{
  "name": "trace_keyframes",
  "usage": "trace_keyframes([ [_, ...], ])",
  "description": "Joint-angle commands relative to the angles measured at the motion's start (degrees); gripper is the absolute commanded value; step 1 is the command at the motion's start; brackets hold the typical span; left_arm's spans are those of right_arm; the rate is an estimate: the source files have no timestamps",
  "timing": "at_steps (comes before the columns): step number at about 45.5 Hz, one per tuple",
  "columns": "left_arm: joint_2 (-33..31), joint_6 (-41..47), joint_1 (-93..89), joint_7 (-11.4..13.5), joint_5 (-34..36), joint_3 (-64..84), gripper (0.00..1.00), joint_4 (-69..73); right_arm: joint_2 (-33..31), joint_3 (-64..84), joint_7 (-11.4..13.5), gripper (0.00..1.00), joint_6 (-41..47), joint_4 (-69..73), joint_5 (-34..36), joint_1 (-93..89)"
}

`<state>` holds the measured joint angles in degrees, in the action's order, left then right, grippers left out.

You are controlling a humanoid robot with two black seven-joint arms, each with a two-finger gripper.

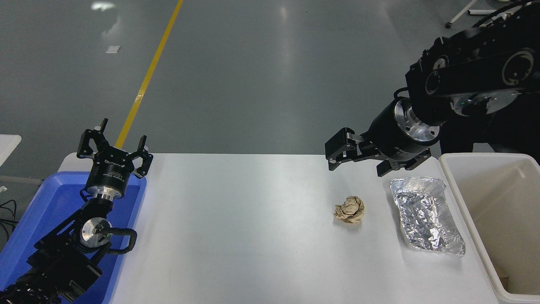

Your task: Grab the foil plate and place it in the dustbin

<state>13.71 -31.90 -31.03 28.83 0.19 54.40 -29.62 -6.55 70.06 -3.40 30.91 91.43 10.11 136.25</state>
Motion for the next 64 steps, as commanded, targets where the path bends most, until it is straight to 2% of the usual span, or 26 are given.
trace_keyframes([
  [1,0.0,0.0,0.0,0.0,0.0,0.0,0.98,0.0,0.0,0.0,0.1,1.00,-0.1,0.0,0.0,-0.1],
  [64,0.0,0.0,-0.1,-0.1,0.1,0.0,0.98,0.0,1.3,2.1,0.2,1.00,-0.1,-1.7,-0.2,-2.0],
])
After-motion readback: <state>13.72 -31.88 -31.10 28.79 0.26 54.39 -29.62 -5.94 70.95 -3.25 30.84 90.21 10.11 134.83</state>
